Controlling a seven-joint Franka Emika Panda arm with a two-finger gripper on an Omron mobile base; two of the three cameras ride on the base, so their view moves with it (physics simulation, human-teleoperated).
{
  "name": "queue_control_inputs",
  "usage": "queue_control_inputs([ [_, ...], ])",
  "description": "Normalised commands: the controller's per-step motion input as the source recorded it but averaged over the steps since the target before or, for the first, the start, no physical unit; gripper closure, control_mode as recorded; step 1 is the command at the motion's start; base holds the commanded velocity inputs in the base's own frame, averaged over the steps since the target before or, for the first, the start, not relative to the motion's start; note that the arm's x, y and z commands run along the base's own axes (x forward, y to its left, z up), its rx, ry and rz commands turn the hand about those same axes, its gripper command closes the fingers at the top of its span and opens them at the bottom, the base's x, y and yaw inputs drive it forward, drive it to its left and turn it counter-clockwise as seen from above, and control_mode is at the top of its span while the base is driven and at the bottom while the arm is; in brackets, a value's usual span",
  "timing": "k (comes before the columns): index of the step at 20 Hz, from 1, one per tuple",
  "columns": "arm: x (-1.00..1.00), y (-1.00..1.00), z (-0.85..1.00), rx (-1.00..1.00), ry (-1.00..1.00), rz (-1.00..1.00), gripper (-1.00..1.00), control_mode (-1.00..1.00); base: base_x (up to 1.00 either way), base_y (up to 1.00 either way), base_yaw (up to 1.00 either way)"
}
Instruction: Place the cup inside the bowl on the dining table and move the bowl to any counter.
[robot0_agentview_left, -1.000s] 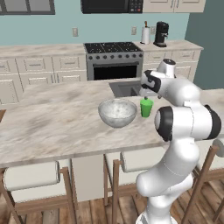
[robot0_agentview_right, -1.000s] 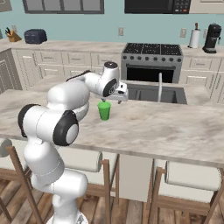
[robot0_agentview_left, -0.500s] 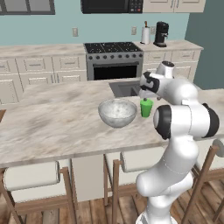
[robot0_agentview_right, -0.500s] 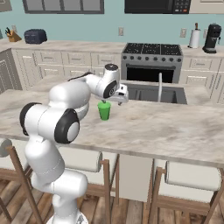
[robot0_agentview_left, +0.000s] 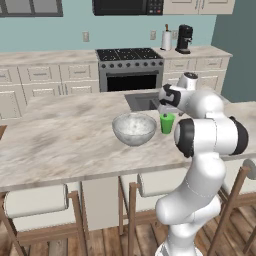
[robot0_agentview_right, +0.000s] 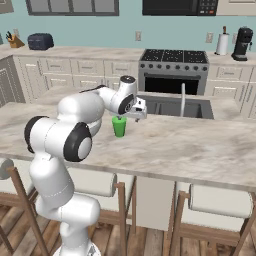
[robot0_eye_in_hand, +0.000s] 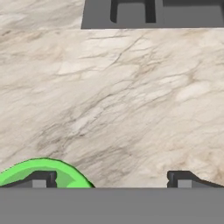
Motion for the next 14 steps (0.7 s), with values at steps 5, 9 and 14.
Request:
queue_control_inputs([
  [5, 0.04, 0.0, -0.12, 0.0, 0.0, 0.0, -1.0, -1.0, 0.0, 0.0, 0.0],
  [9, 0.01, 0.0, -0.12, 0.0, 0.0, 0.0, -1.0, -1.0, 0.0, 0.0, 0.0],
  [14, 0.0, -0.01, -0.13, 0.0, 0.0, 0.0, -1.0, -1.0, 0.0, 0.0, 0.0],
])
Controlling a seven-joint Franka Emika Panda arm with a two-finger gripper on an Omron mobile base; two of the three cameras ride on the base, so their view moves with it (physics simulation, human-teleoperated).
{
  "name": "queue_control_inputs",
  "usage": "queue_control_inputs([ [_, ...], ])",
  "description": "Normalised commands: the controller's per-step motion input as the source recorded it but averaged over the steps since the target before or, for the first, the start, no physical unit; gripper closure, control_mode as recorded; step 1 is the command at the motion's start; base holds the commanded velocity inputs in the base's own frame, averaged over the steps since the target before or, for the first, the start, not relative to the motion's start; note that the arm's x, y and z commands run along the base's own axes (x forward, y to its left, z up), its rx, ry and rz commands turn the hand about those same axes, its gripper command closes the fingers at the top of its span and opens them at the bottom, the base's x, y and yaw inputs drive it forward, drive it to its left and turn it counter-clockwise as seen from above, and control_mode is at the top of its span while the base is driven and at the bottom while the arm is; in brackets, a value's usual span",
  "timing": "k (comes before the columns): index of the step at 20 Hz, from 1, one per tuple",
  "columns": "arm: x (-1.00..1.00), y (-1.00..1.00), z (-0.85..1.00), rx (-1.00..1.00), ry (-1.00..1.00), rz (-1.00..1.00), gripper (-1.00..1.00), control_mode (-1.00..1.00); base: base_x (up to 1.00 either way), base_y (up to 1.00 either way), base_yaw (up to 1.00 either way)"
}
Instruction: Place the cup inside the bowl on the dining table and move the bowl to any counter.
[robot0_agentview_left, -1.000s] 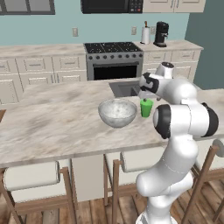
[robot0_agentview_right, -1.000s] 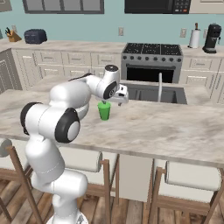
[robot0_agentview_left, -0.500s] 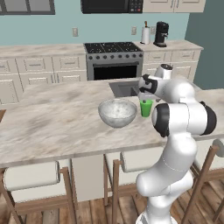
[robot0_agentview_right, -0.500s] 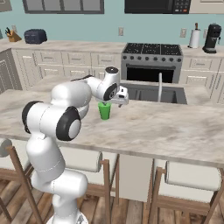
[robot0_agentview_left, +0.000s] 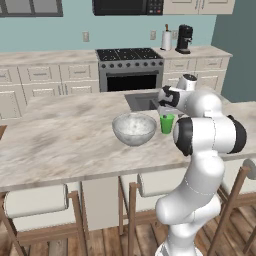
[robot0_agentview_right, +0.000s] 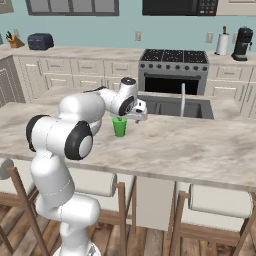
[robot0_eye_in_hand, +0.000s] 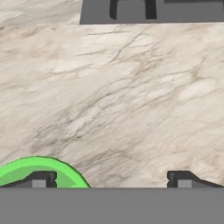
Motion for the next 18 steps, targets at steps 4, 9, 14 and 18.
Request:
queue_control_inputs([
  [4, 0.0, -0.02, -0.08, 0.0, 0.0, 0.0, -1.0, -1.0, 0.0, 0.0, 0.0],
  [9, 0.0, -0.01, 0.0, 0.0, 0.0, 0.0, -1.0, -1.0, 0.0, 0.0, 0.0],
  [14, 0.0, 0.0, 0.0, 0.0, 0.0, 0.0, -1.0, -1.0, 0.0, 0.0, 0.0],
  [18, 0.0, 0.0, 0.0, 0.0, 0.0, 0.0, 1.0, -1.0, 0.0, 0.0, 0.0],
])
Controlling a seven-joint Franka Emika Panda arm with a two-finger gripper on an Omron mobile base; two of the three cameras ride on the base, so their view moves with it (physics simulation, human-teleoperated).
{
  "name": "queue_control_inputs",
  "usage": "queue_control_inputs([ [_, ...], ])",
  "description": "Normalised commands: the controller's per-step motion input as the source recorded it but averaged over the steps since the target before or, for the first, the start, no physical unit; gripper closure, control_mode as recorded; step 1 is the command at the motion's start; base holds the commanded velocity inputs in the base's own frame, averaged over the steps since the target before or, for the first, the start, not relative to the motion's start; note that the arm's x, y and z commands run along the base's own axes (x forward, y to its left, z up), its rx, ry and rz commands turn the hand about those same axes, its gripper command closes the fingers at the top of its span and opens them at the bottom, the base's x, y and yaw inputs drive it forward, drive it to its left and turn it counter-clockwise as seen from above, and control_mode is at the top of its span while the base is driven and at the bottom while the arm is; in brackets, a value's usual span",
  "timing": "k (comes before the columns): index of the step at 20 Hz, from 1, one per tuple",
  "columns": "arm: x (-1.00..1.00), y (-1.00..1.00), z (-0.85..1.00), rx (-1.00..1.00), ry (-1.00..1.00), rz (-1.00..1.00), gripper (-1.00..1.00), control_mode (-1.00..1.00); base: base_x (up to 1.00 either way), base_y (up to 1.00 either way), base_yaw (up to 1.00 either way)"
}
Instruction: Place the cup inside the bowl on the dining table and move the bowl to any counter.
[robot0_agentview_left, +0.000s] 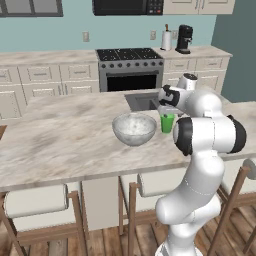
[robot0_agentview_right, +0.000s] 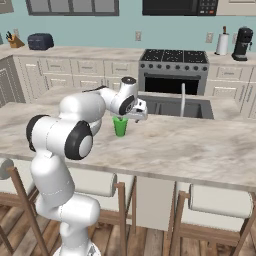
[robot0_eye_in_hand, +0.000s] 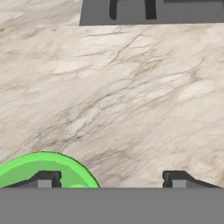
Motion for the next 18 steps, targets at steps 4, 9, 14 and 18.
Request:
queue_control_inputs([
  [4, 0.0, 0.0, 0.0, 0.0, 0.0, 0.0, 1.0, -1.0, 0.0, 0.0, 0.0],
  [9, 0.0, 0.0, 0.0, 0.0, 0.0, 0.0, 1.0, -1.0, 0.0, 0.0, 0.0],
  [14, 0.0, 0.0, 0.0, 0.0, 0.0, 0.0, 1.0, -1.0, 0.0, 0.0, 0.0],
  [18, 0.03, 0.0, 0.0, 0.0, 0.0, 0.0, 1.0, -1.0, 0.0, 0.0, 0.0],
])
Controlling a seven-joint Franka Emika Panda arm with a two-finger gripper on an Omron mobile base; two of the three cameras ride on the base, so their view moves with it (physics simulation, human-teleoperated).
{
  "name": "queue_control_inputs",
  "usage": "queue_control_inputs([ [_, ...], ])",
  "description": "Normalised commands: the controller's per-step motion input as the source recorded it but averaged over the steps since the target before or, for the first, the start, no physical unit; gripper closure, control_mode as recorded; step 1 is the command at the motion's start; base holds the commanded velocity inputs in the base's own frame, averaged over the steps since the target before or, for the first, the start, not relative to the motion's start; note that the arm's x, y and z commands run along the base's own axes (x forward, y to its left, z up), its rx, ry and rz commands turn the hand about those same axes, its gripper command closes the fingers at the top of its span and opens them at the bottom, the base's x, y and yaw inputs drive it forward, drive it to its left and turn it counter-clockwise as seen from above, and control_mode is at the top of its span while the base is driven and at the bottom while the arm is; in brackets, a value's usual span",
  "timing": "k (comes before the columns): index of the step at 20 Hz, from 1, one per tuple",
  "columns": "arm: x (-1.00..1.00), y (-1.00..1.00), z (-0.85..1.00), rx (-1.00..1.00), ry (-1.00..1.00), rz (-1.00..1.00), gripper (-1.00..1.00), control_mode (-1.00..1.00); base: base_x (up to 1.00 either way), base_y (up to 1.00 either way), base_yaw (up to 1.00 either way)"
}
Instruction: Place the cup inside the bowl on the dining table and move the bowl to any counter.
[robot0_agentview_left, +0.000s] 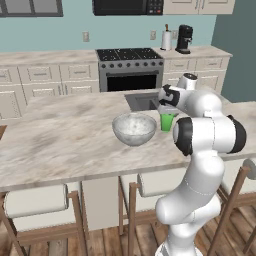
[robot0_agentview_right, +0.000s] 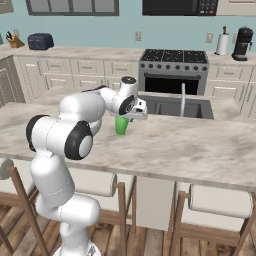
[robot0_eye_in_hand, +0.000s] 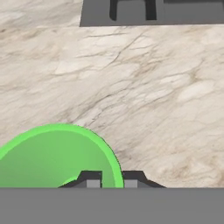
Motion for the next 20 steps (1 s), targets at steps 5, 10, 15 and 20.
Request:
queue_control_inputs([
  [5, -0.01, 0.0, 0.0, 0.0, -0.01, 0.0, 1.0, -1.0, 0.0, 0.0, 0.0],
  [10, -0.09, 0.0, 0.06, 0.0, -0.05, 0.0, 1.0, -1.0, 0.0, 0.0, 0.0],
  [15, -0.18, 0.0, 0.22, 0.0, -0.05, 0.0, 1.0, -1.0, 0.0, 0.0, 0.0],
  [20, -0.26, 0.0, 0.22, 0.0, -0.05, 0.0, 1.0, -1.0, 0.0, 0.0, 0.0],
])
